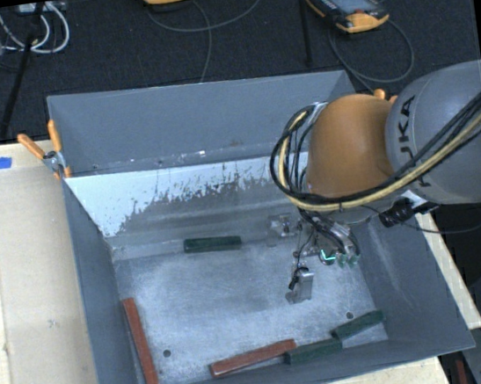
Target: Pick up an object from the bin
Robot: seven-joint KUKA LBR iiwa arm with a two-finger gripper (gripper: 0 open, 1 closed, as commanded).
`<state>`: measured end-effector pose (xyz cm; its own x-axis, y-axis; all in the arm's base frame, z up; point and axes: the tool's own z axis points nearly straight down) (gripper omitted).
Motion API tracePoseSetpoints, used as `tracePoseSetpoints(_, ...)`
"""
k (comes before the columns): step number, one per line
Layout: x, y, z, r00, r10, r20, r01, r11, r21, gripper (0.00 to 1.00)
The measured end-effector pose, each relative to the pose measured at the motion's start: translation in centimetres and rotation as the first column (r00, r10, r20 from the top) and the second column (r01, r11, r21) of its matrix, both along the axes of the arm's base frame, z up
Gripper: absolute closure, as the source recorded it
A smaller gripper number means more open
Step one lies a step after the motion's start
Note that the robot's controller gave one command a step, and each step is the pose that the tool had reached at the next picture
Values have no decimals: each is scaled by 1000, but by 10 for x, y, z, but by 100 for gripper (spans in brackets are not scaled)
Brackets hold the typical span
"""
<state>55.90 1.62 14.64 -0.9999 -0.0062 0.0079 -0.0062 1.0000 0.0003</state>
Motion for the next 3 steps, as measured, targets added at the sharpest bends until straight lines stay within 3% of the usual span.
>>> tracePoseSetpoints(1,-91,2,-59,1000,-26,7,26,1000,1,0)
tracePoseSetpoints(2,-83,22,-74,999,49,25,-49,999,-1,0)
tracePoseSetpoints(3,-88,21,-75,999,48,8,-48,999,-2,100)
